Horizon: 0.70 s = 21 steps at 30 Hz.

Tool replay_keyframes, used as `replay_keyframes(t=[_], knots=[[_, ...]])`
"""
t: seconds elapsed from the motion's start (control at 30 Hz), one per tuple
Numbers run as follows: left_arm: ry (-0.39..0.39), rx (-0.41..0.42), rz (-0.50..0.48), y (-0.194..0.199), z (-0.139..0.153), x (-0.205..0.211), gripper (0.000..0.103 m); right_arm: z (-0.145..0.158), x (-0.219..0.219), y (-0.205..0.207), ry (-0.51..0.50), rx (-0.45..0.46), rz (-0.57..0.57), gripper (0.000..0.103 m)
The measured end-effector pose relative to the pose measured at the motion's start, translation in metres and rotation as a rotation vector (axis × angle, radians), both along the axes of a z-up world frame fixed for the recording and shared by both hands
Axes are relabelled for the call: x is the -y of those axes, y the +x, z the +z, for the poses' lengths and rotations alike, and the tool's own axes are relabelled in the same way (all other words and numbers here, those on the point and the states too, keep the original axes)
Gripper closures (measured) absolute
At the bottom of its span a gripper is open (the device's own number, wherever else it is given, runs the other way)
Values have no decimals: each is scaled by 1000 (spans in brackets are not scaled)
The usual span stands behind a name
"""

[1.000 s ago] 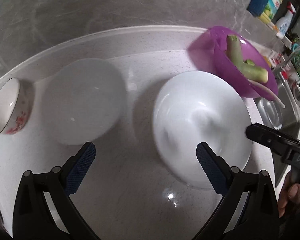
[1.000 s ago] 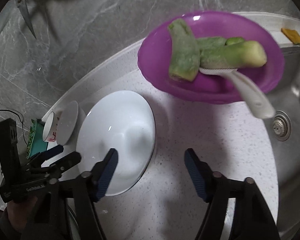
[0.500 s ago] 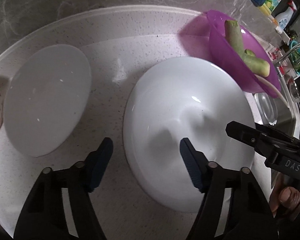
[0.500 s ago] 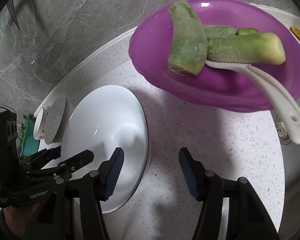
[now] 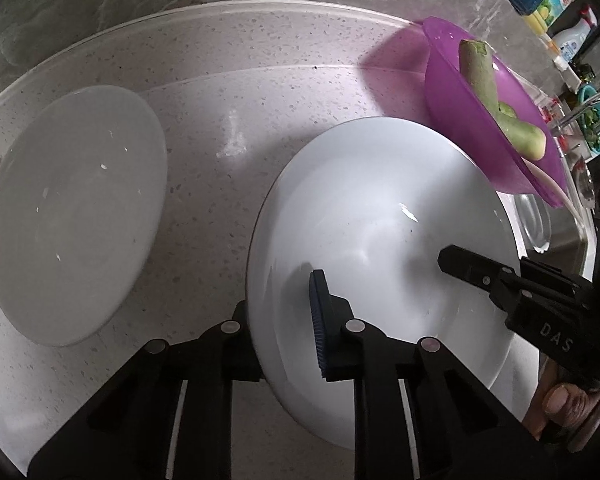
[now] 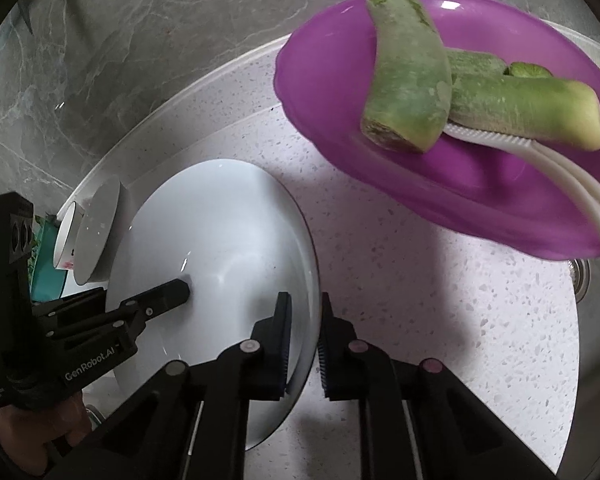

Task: Organize plates and bowls
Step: 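Close both grippers on the white plate rim and lift it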

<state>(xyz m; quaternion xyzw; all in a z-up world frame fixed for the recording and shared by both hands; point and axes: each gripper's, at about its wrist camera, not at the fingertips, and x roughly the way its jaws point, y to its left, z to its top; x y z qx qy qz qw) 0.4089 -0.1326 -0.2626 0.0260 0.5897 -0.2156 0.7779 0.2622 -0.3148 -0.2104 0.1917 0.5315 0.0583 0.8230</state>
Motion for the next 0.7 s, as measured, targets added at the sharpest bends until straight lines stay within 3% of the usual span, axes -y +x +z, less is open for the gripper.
replay_keyframes(t=[0.3,0.7], knots=[[-3,-3,-12,-27,15,2,89,8,6,-19,2,-18,-5,90],[-41,-24,-106,-140,34,8,89,36,23,-117,9,-38,-41,90]])
